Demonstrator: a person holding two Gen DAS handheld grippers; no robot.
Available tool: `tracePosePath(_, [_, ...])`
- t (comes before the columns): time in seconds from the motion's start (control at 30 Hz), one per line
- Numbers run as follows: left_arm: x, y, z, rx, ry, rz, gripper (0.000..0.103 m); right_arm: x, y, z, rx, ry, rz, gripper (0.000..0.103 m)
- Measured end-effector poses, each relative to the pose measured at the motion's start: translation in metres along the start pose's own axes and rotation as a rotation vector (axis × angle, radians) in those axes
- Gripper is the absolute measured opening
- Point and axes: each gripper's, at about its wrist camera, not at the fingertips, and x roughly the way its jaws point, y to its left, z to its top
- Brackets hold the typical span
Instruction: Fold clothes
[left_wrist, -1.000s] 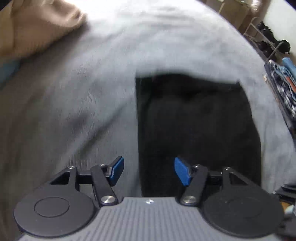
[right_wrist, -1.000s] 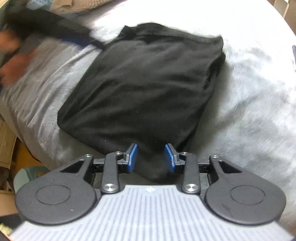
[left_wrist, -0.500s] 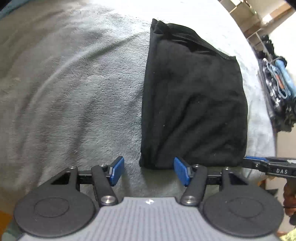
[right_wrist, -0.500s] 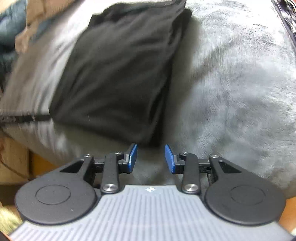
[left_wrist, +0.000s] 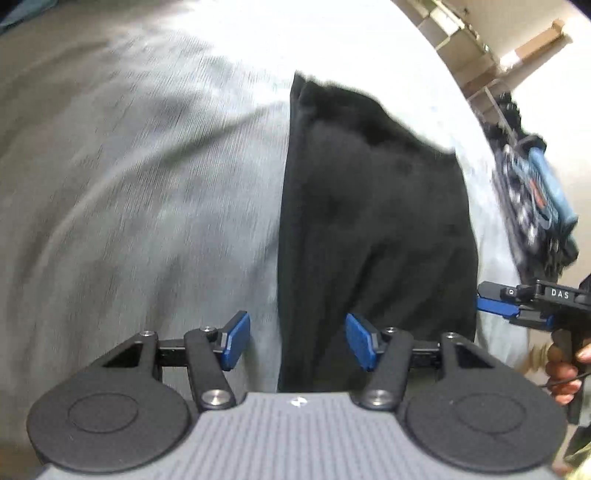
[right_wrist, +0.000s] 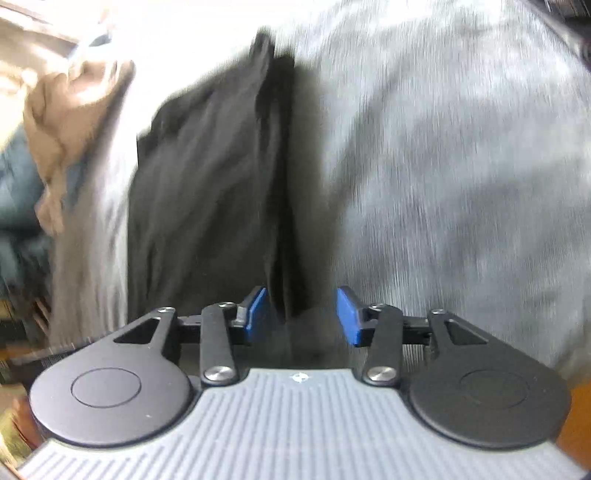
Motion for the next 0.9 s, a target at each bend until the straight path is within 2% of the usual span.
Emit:
tracePosePath(0.1, [0.014, 0.001, 0.019, -0.017, -0.006, -0.029, 0.059, 0.004, 0.0, 0.025, 0.009, -0.075, 0.058, 0.049])
tracePosePath(0.23, [0.036, -0.003, 0.043, -0.026, -0.015, -0.049, 0.059, 0.021, 0.0, 0.051, 0.03, -0.123, 0.117, 0.057])
tracePosePath(0.53, [0.058, -0.008, 0.088, 0.029, -0.002, -0.106, 0.059, 0.042, -0.019, 0.067, 0.118, -0.091, 0.227, 0.064])
tracePosePath(0.8, [0.08, -0.01, 0.133, 0.0, -0.011, -0.158, 0.06, 0.056, -0.024, 0.1, 0.146, -0.096, 0.32, 0.066])
tracePosePath(0.9, [0.089, -0.008, 0.142, -0.006, -0.002, -0.199, 0.065, 0.066, -0.021, 0.114, 0.14, -0.102, 0.345, 0.067])
